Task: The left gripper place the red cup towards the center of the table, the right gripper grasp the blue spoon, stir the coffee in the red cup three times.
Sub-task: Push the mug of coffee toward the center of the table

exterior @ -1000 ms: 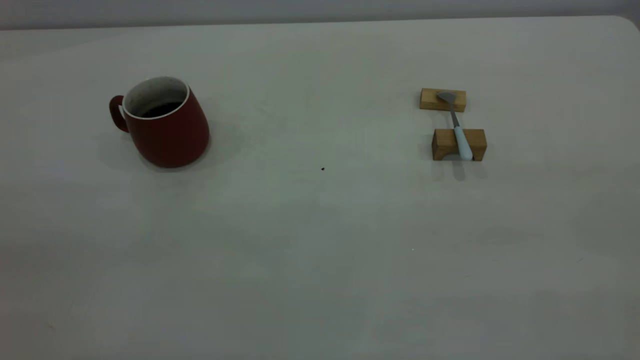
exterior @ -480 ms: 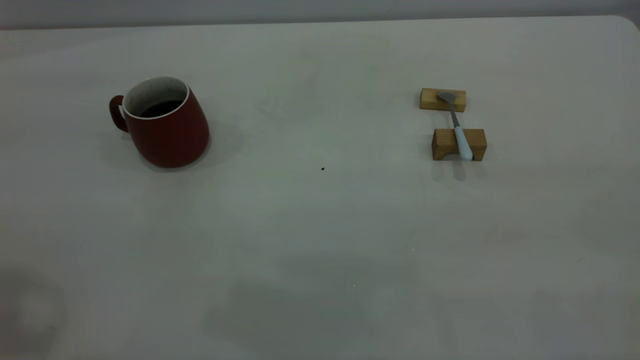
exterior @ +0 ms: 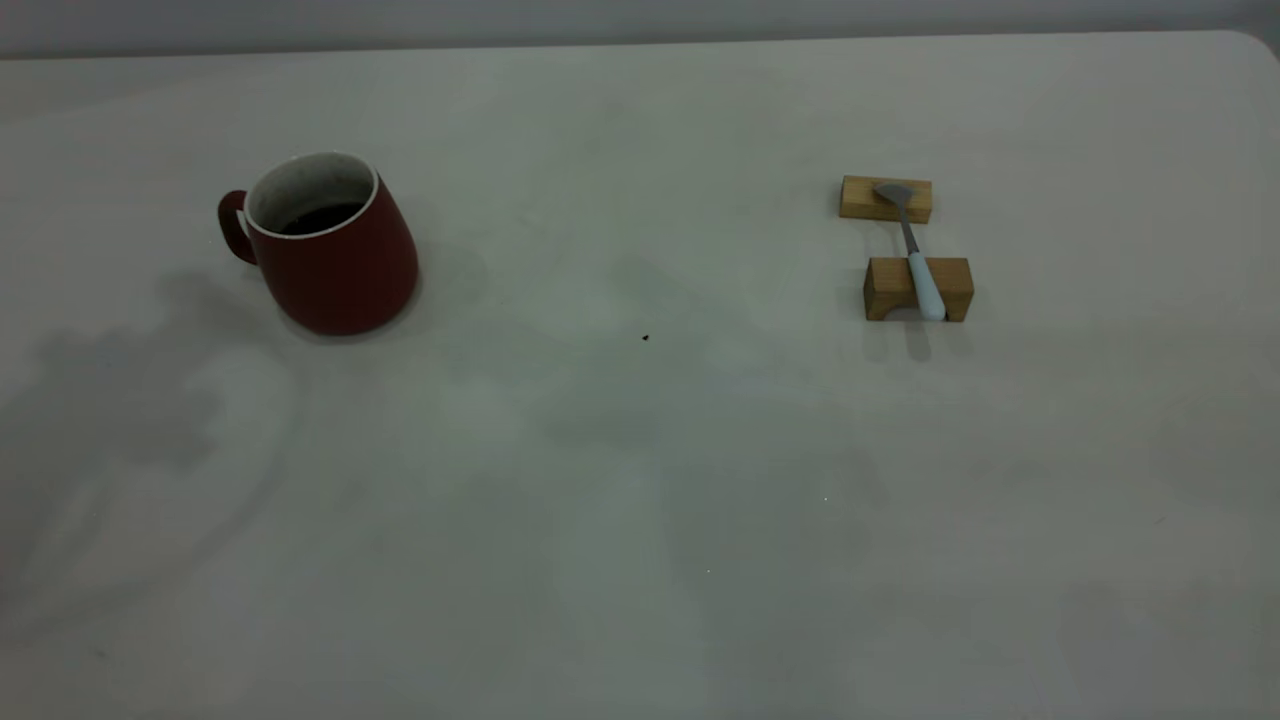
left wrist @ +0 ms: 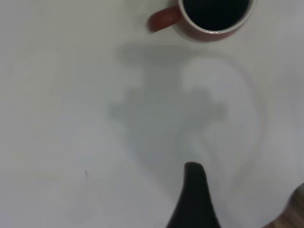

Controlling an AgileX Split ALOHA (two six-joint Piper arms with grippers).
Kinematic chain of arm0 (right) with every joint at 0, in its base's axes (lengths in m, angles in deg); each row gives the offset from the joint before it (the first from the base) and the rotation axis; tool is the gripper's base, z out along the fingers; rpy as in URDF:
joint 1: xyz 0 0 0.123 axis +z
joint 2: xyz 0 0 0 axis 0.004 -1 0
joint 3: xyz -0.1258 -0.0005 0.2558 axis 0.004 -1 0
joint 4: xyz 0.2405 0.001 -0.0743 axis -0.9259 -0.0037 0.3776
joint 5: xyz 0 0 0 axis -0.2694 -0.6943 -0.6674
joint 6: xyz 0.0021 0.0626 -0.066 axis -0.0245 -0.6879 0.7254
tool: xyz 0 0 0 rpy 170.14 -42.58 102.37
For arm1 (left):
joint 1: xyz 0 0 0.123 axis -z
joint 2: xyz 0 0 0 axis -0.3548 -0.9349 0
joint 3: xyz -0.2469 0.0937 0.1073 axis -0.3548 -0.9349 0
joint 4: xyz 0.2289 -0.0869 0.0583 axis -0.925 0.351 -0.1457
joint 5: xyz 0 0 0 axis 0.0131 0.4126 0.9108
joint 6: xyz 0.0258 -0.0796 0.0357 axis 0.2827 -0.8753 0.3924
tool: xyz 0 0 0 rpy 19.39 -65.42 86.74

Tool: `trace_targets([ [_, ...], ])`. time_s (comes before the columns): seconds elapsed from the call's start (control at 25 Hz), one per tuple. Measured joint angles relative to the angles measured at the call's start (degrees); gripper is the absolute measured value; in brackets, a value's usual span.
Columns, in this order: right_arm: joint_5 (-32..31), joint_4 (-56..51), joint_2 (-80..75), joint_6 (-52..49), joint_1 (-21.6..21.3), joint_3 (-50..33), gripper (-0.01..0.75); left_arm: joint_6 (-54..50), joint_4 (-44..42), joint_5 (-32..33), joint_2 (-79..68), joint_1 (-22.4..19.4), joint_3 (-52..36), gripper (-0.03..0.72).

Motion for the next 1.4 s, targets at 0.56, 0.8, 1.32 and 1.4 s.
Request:
trace_targets([
  [0.56,0.0,0.0,0.0,0.0,0.0,0.0,0.350,26.2,-8.4,-0.2,-23.5,4.1,11.9,0.645],
  [0.8,0.0,0.0,0.0,0.0,0.0,0.0,0.350,30.9,-11.0,-3.5,-28.7,4.1,11.9,0.638],
  [1.32,0.0,0.0,0.0,0.0,0.0,0.0,0.350,36.5,-11.7,-14.2,-36.2,4.1,13.1,0.618],
  [1.4,0.0,0.0,0.0,0.0,0.0,0.0,0.350,37.5,-11.7,-15.2,-37.0,4.1,13.1,0.611],
])
